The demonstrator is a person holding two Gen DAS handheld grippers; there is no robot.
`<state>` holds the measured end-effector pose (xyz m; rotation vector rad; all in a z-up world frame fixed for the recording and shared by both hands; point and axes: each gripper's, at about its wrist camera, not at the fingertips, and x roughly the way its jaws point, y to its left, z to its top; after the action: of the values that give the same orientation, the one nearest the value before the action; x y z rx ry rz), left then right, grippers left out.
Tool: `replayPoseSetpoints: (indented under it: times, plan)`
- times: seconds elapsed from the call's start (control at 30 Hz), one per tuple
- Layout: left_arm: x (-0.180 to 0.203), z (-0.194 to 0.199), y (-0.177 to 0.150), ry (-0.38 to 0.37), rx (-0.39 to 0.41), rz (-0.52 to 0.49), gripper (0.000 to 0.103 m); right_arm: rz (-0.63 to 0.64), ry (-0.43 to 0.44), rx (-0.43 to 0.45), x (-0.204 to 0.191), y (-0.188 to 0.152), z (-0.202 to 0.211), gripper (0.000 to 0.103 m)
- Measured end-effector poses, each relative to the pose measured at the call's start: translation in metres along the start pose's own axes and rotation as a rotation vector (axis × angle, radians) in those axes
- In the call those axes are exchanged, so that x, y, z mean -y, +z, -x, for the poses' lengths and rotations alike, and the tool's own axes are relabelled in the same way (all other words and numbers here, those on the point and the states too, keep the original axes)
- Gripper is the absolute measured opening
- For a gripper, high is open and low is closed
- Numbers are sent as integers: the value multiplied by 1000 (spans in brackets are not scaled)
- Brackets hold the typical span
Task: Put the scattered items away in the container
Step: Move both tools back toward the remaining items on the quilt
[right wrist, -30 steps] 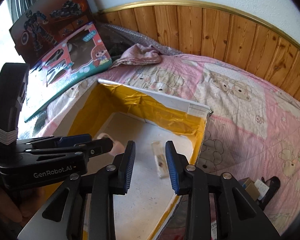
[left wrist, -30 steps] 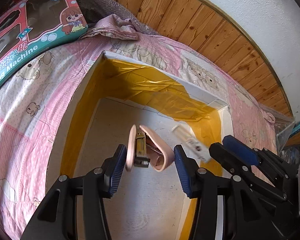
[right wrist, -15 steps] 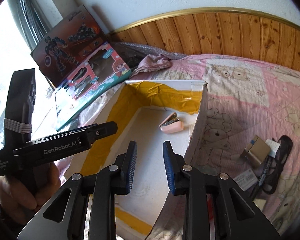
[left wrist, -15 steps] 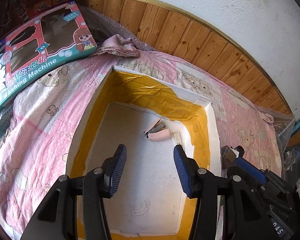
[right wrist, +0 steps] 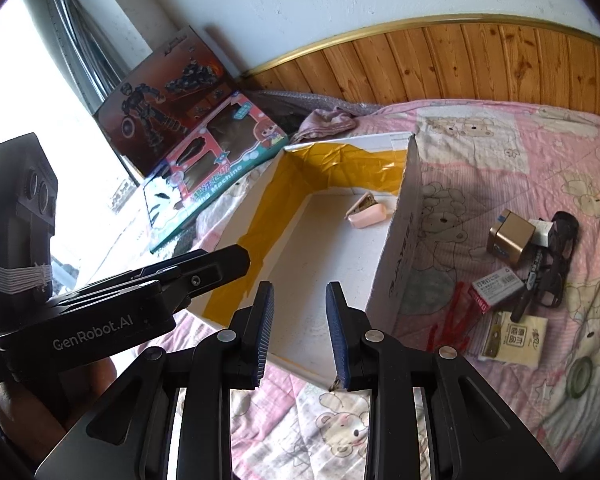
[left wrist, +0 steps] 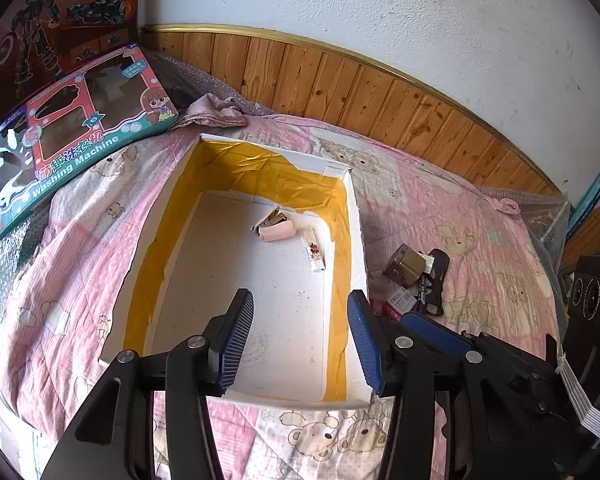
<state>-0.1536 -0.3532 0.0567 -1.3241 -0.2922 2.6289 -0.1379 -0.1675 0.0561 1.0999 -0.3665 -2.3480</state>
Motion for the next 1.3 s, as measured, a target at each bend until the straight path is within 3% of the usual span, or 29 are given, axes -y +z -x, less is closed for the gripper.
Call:
replayPoseSetpoints:
  times: [0.73,1.0,1.3]
  plan:
    - [89,41,-84,-90,-3,-129,50,-159,-98,93,62,-99,108,29]
    - [122,20,-105,-107,-57,-172,51,-254,-159,81,117,-129,129,29]
    - [140,-51,-112,-102,-180,-195,55,-346,-193,61,174,-129,110,31]
